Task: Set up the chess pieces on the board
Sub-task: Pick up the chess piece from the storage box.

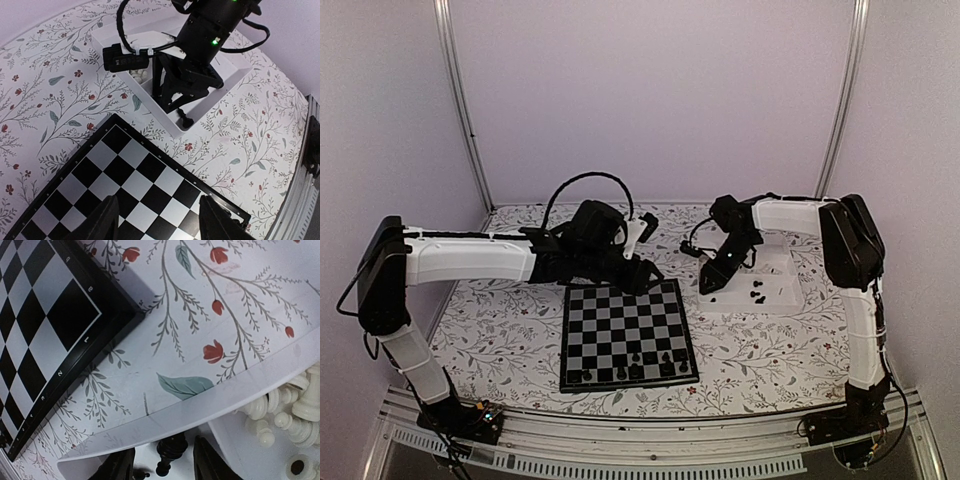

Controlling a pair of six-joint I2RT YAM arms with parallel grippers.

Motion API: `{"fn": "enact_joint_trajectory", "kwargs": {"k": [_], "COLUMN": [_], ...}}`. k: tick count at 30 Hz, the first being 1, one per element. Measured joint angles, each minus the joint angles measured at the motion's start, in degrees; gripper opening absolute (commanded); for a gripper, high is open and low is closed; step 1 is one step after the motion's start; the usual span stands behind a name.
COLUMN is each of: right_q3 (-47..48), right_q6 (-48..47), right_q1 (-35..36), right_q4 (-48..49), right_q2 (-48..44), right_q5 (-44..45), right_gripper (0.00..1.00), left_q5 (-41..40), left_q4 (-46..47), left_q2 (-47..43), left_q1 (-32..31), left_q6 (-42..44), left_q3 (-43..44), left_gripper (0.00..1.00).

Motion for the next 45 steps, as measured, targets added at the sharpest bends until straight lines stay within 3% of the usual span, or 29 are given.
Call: {"fn": "enact_joint_trajectory", "kwargs": {"k": [4, 9, 14, 19, 22, 27, 32, 41, 45], "right_q3": [0.0, -0.3, -0.3, -2.4, -4.5, -6.7, -6.7, -8.2, -9.3], "right_q6": [1.6, 3.6, 4.9, 5.7, 5.7, 5.3, 5.3, 5.3, 5.3], "right_q1": [0.9, 2.4, 3.4, 3.6, 3.6, 3.6, 3.6, 3.7, 3.7], "right_q4": [1.7, 4.5, 6.0, 8.1, 9.8, 10.8, 10.9, 11.6, 12.0], "right_q2": [0.0, 0.2, 0.3, -0.7, -2.1, -3.3, -3.3, -4.4, -5.1], "right_q5": [0.5, 2.4, 4.8, 6.1, 6.4, 6.8, 7.0, 9.5, 10.5], "right_gripper": [0.38, 0.21, 0.15, 0.15, 0.22, 0.18, 0.28, 0.29, 0.22], "left_q5": [0.0, 0.2, 0.3, 0.2, 0.2, 0.3, 0.5, 0.5, 0.7], "left_q4": [-0.1, -0.1, -0.1, -0.3, -0.3, -0.3, -0.3, -0.3, -0.2], "left_q2": [0.0, 0.0, 0.0, 0.0, 0.0, 0.0, 0.0, 0.0, 0.0], "left_q1": [0.0, 0.0, 0.0, 0.0, 0.0, 0.0, 0.0, 0.0, 0.0], "left_q6": [-0.3, -1.0, -1.5, -1.8, -1.8, -1.7, -1.8, -1.8, -1.8], "left_q3": [0.0, 0.0, 0.0, 0.0, 0.0, 0.0, 0.0, 0.0, 0.0], "left_gripper": [0.57, 0.57, 0.57, 0.57, 0.57, 0.56, 0.57, 0.57, 0.57]}}
